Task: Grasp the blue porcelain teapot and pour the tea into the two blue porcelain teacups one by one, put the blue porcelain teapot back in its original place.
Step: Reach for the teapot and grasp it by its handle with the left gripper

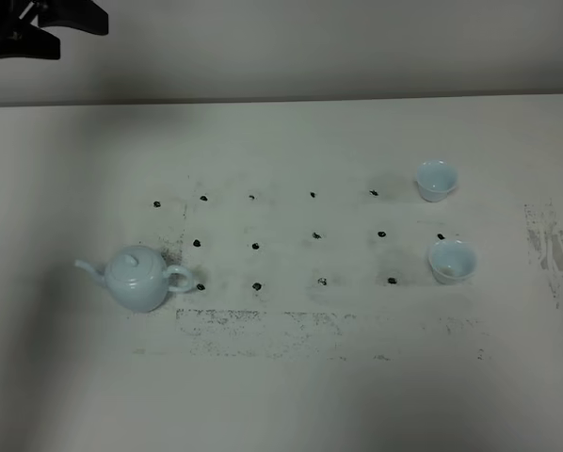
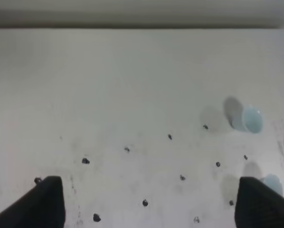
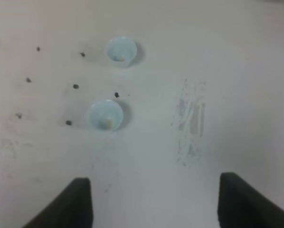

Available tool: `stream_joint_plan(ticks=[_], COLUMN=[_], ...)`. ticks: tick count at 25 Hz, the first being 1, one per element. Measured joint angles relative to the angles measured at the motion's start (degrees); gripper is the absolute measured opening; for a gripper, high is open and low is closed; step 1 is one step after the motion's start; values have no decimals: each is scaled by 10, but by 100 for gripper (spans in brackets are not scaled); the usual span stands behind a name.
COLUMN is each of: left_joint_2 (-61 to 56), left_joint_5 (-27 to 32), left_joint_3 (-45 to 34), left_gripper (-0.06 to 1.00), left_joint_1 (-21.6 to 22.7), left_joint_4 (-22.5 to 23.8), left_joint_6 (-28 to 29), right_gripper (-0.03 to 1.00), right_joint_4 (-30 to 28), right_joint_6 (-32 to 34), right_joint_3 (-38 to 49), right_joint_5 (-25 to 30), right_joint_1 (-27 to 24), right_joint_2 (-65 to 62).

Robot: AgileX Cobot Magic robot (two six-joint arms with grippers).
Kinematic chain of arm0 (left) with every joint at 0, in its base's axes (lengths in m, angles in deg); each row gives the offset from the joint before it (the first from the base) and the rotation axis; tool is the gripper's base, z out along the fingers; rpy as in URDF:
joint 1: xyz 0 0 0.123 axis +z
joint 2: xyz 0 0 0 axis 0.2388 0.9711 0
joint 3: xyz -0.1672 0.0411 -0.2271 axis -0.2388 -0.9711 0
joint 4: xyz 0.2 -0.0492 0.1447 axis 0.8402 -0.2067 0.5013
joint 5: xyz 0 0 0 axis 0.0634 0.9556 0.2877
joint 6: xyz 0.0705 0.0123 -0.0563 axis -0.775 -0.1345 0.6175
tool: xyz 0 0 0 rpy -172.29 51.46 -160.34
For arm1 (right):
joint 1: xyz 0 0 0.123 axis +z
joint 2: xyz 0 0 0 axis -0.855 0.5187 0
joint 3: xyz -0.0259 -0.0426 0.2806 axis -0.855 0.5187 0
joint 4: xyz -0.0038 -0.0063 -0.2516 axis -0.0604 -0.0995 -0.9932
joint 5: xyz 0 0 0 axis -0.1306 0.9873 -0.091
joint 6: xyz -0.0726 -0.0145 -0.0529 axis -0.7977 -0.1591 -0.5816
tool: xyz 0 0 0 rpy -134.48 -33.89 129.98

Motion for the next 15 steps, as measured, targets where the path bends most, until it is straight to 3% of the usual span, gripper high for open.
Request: stream_joint_plan(ticks=[7,15], left_joint_2=[28,29], left_joint_5=[6,8], left_joint_3=[-1,-1], left_gripper=[73,73], left_joint_1=[0,0], left_joint_4=[1,1], left_joint_6=[0,-1], right_gripper=[58,58], right_joint_4=[3,46], right_joint_6=[1,-42], right_joint_3=[117,195], right_joint_5=[-10,-15], right_joint_1=[0,0], right_joint_2=[-205,-317])
